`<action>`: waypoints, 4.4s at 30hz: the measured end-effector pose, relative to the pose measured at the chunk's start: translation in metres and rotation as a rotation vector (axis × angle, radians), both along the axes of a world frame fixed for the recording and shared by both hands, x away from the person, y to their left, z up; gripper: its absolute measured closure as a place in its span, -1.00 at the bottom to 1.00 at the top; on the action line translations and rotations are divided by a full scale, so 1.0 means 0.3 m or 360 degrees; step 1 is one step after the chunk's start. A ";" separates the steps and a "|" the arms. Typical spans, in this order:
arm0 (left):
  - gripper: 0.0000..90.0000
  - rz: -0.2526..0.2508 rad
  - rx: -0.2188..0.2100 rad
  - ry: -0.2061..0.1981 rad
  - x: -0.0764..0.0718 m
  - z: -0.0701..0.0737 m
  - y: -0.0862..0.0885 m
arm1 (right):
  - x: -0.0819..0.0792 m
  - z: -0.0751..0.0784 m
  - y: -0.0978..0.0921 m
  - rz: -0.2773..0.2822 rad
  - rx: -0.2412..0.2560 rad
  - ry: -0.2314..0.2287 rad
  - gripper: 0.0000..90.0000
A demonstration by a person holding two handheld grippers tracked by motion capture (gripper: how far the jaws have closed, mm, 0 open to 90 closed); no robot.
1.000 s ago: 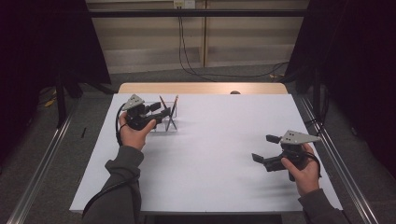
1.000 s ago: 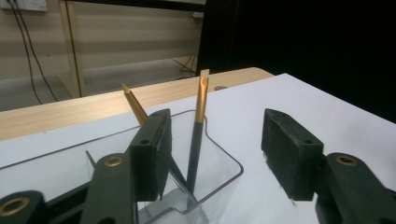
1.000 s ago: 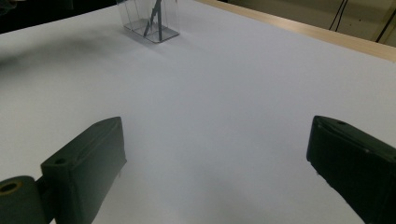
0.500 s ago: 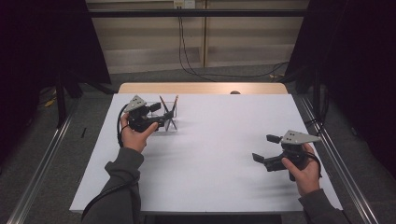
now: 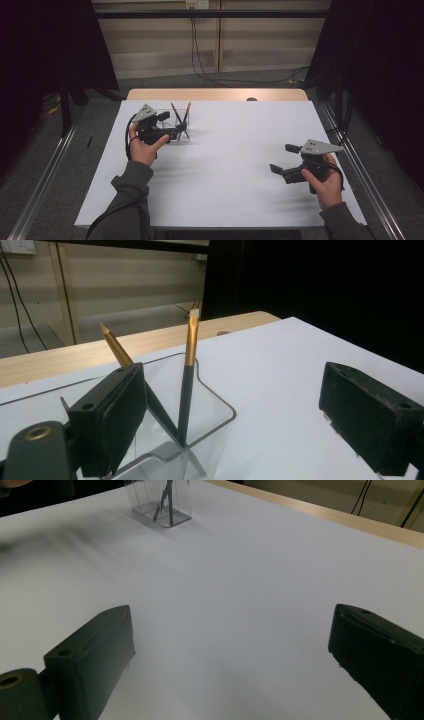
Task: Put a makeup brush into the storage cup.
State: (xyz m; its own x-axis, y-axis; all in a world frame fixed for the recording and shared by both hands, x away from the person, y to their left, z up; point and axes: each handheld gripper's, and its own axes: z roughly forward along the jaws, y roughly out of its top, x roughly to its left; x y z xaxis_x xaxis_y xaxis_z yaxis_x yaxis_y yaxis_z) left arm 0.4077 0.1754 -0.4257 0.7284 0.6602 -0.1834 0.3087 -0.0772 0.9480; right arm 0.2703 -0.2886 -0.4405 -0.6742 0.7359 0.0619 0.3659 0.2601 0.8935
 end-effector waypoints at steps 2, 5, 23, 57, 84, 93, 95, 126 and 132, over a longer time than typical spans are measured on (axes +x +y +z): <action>-0.75 0.0000 0.0007 -0.0005 -0.005 0.002 0.003 | 0.001 0.000 0.001 -0.0001 0.0002 0.0001 -0.91; -0.76 0.0009 0.0002 -0.0014 -0.013 0.004 0.006 | 0.001 0.000 0.001 -0.0002 0.0005 0.0003 -0.91; -0.76 -0.0020 0.0050 -0.0007 -0.052 0.003 0.023 | -0.001 0.007 0.004 -0.0002 0.0016 -0.0006 -0.91; -0.77 -0.0105 0.0110 0.0070 -0.111 -0.031 0.080 | -0.003 -0.004 -0.001 -0.0006 0.0003 0.0006 -0.91; -0.77 -0.0121 0.0142 0.0119 -0.156 -0.070 0.092 | -0.008 -0.002 -0.009 -0.0011 0.0008 0.0003 -0.91; -0.77 -0.0132 0.0143 0.0127 -0.167 -0.077 0.106 | -0.009 -0.002 -0.011 -0.0015 0.0010 0.0006 -0.91; -0.77 -0.0136 0.0130 0.0126 -0.170 -0.078 0.107 | -0.010 -0.002 -0.011 -0.0018 0.0011 0.0007 -0.91; -0.79 -0.0109 0.0128 0.0130 -0.227 -0.075 0.150 | -0.011 0.001 -0.019 -0.0022 0.0008 -0.0007 -0.91; -0.79 -0.0126 0.0119 0.0130 -0.233 -0.077 0.161 | -0.011 0.001 -0.021 -0.0029 0.0010 -0.0006 -0.91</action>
State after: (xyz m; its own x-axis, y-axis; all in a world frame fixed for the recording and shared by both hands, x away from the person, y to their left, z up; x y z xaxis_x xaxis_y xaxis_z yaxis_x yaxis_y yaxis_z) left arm 0.3378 0.2238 -0.4488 0.7634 0.6153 -0.1966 0.3747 -0.1739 0.9107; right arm 0.2669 -0.2948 -0.4402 -0.6610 0.7476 0.0639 0.3671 0.2480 0.8965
